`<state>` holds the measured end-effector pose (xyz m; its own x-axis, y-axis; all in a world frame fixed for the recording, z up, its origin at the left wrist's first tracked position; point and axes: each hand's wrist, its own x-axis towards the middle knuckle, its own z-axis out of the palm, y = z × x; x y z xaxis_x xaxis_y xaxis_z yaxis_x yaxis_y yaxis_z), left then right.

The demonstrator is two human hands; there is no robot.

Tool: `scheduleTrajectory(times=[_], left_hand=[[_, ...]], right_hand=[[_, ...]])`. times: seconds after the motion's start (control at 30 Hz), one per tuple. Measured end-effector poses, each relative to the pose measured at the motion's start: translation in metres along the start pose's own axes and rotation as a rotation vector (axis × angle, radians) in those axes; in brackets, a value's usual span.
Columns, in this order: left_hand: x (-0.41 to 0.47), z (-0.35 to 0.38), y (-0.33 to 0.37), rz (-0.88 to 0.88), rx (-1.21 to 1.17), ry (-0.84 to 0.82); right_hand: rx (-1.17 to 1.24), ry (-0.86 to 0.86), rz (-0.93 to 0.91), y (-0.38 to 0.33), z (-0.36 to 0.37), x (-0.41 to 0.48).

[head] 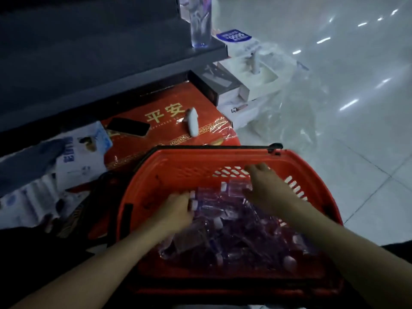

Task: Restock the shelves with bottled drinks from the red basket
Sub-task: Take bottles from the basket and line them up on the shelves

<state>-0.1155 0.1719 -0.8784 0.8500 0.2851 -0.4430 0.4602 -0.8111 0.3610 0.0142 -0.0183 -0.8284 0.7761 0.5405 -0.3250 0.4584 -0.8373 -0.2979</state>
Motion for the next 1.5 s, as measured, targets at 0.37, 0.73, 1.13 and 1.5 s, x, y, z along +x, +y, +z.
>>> scheduleTrajectory(times=[0.37, 0.73, 1.13, 1.5], left_hand=[[0.079, 0.054, -0.008, -0.291, -0.749, -0.144], [0.075, 0.076, 0.016, -0.282, -1.123, -0.006], [0.080, 0.036, 0.040, -0.165, -1.432, -0.089], [0.061, -0.119, 0.055, 0.366, -1.538, -0.092]], right_hand=[[-0.143, 0.016, 0.163, 0.059, 0.078, 0.039], [0.287, -0.245, 0.195, 0.065, 0.079, 0.047], [0.631, -0.178, 0.131, 0.073, 0.057, 0.031], [1.334, -0.222, -0.204, -0.006, -0.033, 0.014]])
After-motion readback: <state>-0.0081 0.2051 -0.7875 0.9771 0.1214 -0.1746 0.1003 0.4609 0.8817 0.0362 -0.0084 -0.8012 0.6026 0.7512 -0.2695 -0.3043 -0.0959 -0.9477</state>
